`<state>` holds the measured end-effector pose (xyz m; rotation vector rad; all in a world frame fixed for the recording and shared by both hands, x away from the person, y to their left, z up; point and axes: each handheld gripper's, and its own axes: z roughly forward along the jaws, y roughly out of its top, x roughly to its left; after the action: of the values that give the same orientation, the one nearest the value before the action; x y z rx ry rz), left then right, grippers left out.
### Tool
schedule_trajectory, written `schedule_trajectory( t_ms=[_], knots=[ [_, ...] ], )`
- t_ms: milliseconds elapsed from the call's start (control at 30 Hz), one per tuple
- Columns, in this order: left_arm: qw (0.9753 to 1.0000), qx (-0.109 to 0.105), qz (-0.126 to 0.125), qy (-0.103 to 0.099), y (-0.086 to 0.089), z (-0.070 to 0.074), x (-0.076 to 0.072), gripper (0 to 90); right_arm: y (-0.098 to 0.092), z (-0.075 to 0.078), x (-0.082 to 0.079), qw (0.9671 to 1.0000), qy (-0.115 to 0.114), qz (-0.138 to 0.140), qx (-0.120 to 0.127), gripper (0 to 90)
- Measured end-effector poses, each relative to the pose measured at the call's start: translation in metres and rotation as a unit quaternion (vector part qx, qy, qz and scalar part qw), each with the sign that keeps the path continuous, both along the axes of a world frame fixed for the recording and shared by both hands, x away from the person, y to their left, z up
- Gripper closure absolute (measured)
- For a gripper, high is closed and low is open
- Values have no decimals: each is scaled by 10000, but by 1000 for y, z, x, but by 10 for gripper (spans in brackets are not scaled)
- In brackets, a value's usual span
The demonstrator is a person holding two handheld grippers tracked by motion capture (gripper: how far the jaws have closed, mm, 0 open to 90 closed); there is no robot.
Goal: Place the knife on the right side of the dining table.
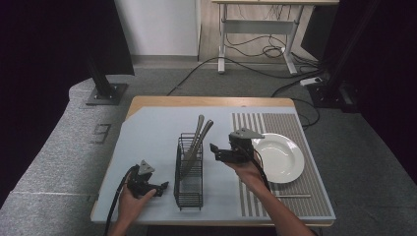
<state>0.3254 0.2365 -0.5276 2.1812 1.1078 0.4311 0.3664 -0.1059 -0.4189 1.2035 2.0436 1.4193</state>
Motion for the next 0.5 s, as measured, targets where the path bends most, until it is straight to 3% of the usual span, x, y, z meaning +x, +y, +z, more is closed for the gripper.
schedule_trajectory(
  t_ms=[100,500],
  knots=[
    [10000,-4,2,12,0,0,0,56,2,10,2,9999,-33,95,116,175],
    [10000,-10,6,0,0,0,0,57,20,37,12,9993,-257,273,61,197]
  ],
)
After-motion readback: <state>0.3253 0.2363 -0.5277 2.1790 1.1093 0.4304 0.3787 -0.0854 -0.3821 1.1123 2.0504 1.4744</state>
